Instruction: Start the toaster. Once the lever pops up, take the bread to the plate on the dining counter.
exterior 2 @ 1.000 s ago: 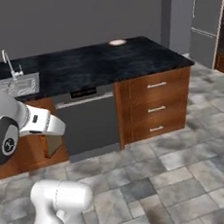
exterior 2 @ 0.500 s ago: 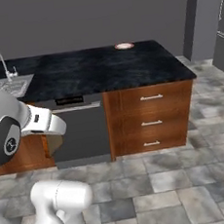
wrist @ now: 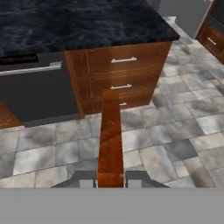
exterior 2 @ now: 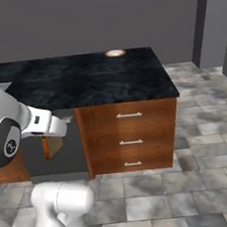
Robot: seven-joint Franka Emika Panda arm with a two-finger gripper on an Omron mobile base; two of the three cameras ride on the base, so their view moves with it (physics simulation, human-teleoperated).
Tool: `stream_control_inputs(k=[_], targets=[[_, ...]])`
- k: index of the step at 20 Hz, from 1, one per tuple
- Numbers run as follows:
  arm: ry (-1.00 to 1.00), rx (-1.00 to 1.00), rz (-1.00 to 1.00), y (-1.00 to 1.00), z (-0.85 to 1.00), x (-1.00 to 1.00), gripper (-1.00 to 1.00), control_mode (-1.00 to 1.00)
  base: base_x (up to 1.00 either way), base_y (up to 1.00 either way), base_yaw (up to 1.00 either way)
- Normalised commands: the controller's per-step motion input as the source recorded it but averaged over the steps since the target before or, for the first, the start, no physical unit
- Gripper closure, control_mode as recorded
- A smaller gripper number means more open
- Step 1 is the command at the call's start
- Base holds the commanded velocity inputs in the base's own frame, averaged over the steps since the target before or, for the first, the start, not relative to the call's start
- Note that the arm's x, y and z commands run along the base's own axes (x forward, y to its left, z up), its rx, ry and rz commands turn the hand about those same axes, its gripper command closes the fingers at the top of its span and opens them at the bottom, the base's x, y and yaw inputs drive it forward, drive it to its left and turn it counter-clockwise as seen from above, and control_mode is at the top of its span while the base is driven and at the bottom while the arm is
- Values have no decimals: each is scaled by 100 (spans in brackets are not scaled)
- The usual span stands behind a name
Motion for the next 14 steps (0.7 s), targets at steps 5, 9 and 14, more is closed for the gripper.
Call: stream_control_inputs(k=[5,9,14], targets=[[0,0,0,0,0,0,100,100,87,-100,14],[0,0,0,0,0,0,100,100,61,-100,16],[0,0,0,0,0,0,100,100,48,-100,17]])
